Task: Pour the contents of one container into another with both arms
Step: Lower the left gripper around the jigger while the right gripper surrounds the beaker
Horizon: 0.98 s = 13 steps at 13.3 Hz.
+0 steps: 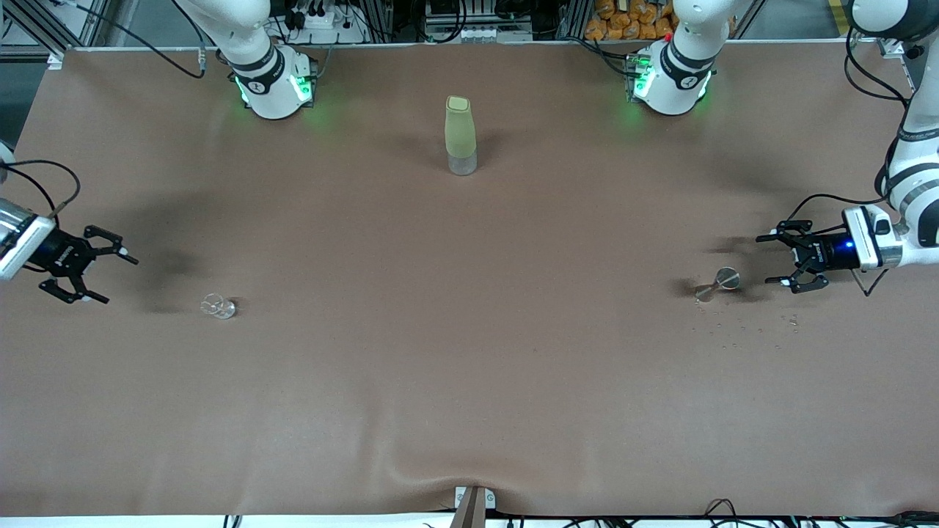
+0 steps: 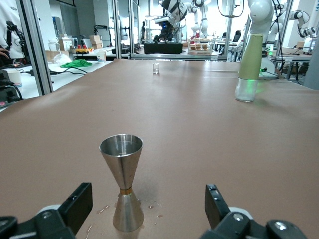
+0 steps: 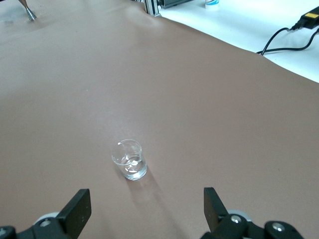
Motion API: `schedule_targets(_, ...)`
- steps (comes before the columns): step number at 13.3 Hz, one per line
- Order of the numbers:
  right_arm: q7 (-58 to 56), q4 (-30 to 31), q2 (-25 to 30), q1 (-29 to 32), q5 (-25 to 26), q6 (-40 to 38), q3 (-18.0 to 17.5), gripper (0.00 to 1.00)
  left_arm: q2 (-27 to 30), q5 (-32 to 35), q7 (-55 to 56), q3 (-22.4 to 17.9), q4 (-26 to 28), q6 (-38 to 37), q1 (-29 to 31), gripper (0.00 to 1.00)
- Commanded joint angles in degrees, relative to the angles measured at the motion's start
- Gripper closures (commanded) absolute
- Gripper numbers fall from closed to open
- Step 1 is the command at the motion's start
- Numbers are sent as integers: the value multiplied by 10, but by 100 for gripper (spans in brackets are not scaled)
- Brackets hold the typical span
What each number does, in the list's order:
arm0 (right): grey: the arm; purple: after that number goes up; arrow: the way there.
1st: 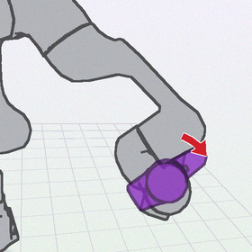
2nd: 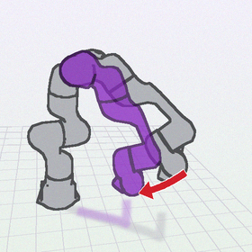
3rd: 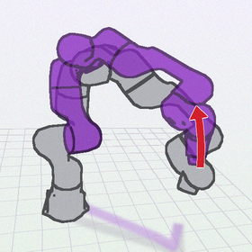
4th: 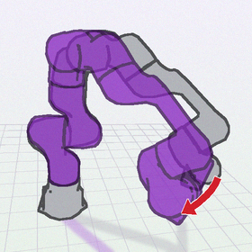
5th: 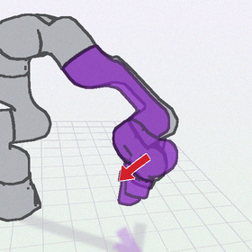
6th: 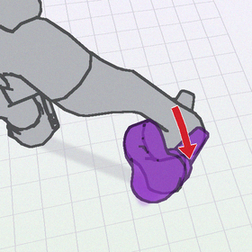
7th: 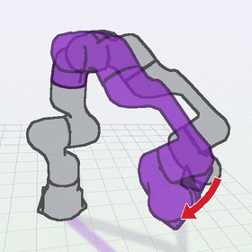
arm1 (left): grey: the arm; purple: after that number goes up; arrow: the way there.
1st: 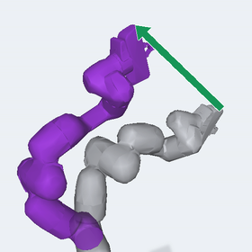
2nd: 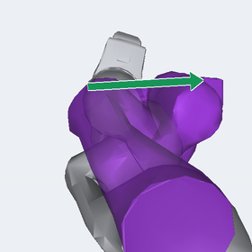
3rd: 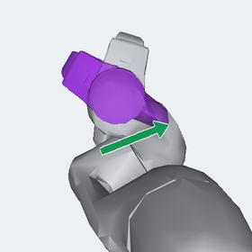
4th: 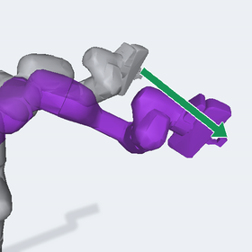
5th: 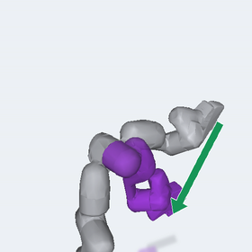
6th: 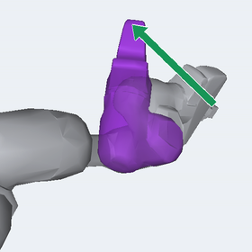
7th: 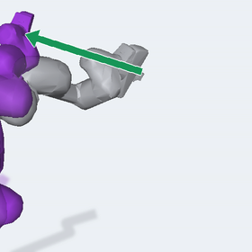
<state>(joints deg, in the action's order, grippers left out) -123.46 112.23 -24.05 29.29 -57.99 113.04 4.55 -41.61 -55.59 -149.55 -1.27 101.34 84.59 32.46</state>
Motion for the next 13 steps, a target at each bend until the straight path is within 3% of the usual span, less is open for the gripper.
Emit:
schedule_targets(1,-61,-17,-30,5,-50,-3,-7,0,-18,-29,-29,4,3,9,4,0)
schedule_targets(8,-179,-19,-96,6,-160,-38,-9,0,-64,-93,-73,6,1,22,-4,0)
schedule_targets(13,-197,-18,-123,9,-163,-60,-9,0,-80,-134,-73,11,4,24,-20,0)
